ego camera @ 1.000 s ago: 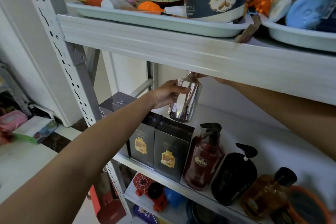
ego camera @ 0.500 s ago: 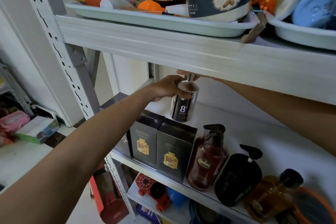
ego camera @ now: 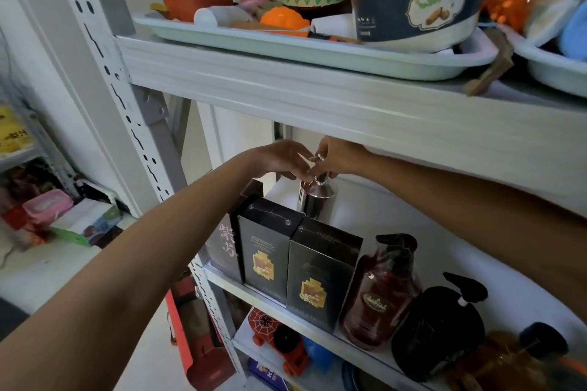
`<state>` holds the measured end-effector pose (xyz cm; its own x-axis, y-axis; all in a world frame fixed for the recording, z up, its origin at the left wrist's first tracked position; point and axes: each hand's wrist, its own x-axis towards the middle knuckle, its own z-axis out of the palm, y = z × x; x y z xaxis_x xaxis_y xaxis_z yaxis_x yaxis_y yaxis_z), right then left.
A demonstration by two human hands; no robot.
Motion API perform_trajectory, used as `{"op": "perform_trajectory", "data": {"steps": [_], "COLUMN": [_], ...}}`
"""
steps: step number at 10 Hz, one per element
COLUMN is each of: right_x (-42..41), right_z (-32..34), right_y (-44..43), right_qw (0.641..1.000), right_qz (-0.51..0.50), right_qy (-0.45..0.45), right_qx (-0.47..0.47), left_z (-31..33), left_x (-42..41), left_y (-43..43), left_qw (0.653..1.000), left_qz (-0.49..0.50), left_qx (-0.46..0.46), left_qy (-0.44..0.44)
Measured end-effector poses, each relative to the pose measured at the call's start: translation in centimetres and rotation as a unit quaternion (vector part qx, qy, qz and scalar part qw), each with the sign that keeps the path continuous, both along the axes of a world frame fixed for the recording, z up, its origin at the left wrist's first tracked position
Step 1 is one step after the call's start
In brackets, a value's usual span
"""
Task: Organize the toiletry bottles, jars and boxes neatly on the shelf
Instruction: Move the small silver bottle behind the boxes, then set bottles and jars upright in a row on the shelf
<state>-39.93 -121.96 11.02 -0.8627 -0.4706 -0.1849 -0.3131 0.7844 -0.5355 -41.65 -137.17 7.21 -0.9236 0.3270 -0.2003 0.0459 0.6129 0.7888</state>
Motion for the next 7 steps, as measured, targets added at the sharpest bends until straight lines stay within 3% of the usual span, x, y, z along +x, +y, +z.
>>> {"op": "perform_trajectory", "data": {"steps": [2, 3, 4, 7], "right_x": [-1.6, -1.6, -1.9, -2.7], "right_z": [-3.2, -3.4, -3.7, -4.7], "right_y": [-0.9, -1.7, -2.7, -5.0], "right_qw": [0.998, 0.998, 0.997, 0.994], "right_qz": [-0.051, -0.045, -0.052, -0.05], "right_qy": [-0.033, -0.03, -0.029, -0.071], "right_qx": [0.011, 0.021, 0.039, -0.071], "left_z": [-0.3, -0.8, -0.8, -1.1], "left_x": [0.2, 0.1, -0.4, -2.2], "left_y": [-0.7, -0.7, -1.2, -4.4], "left_qw": [0.998, 0.998, 0.995, 0.977], "left_qz": [0.035, 0.044, 0.064, 0.064], "left_qx": [0.031, 0.004, -0.024, -0.193], "left_qy": [0.029, 0.051, 0.066, 0.066]}}
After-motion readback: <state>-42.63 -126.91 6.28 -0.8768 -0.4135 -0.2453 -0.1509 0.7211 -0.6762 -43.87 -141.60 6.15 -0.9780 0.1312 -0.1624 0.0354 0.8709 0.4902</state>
